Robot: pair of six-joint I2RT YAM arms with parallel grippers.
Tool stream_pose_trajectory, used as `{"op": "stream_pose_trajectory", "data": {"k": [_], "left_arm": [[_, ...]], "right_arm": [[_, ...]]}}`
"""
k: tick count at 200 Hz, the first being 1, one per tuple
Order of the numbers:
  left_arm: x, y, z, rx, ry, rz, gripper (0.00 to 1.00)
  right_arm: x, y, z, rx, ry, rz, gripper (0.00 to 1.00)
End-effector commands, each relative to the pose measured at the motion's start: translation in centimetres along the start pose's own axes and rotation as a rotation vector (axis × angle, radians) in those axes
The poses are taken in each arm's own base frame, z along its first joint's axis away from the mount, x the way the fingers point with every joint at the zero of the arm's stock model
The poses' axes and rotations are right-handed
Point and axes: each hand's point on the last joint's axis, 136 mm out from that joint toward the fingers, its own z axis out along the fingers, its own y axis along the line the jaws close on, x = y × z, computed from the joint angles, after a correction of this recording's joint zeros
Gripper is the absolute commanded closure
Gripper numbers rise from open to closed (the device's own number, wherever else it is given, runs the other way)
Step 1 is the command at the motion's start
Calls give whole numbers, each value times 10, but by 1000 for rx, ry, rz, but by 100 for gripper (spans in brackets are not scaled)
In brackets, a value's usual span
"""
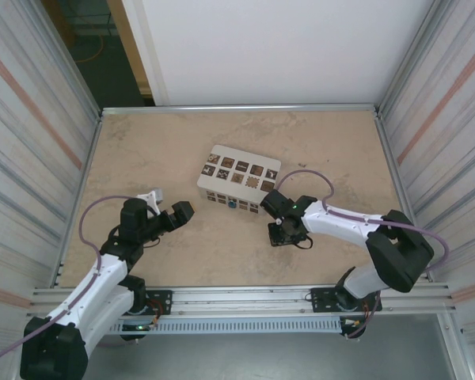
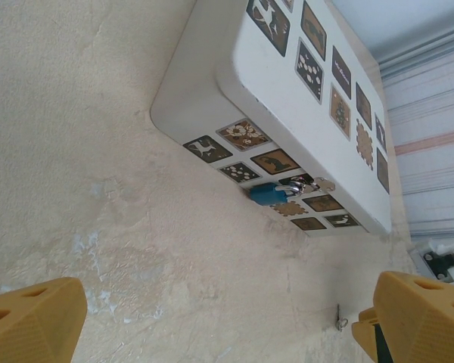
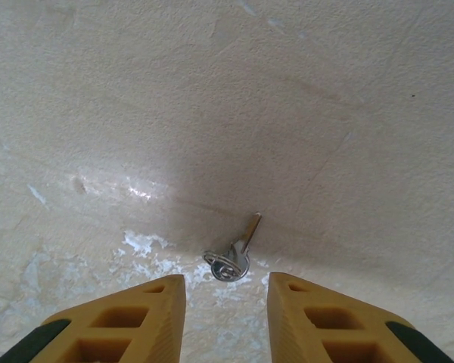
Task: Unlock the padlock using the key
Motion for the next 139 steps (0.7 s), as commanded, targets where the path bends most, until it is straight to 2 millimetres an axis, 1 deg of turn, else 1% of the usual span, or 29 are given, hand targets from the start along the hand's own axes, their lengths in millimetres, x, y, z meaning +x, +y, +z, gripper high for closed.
{"op": "stream_pose_trajectory", "data": {"k": [1, 16, 84, 139], "left_arm": [[-1, 1, -1, -6, -12, 3, 2], [-1, 0, -1, -6, -15, 4, 2], [-2, 1, -1, -9, -17, 4, 2], [-1, 2, -1, -13, -16, 2, 2]], "right_arm": [[-3, 0, -1, 34, -4, -28, 71], [-2, -1, 1, 40, 7, -26, 73], [3, -1, 10, 52, 36, -28, 76], [6, -2, 14, 63, 50, -31, 85]]}}
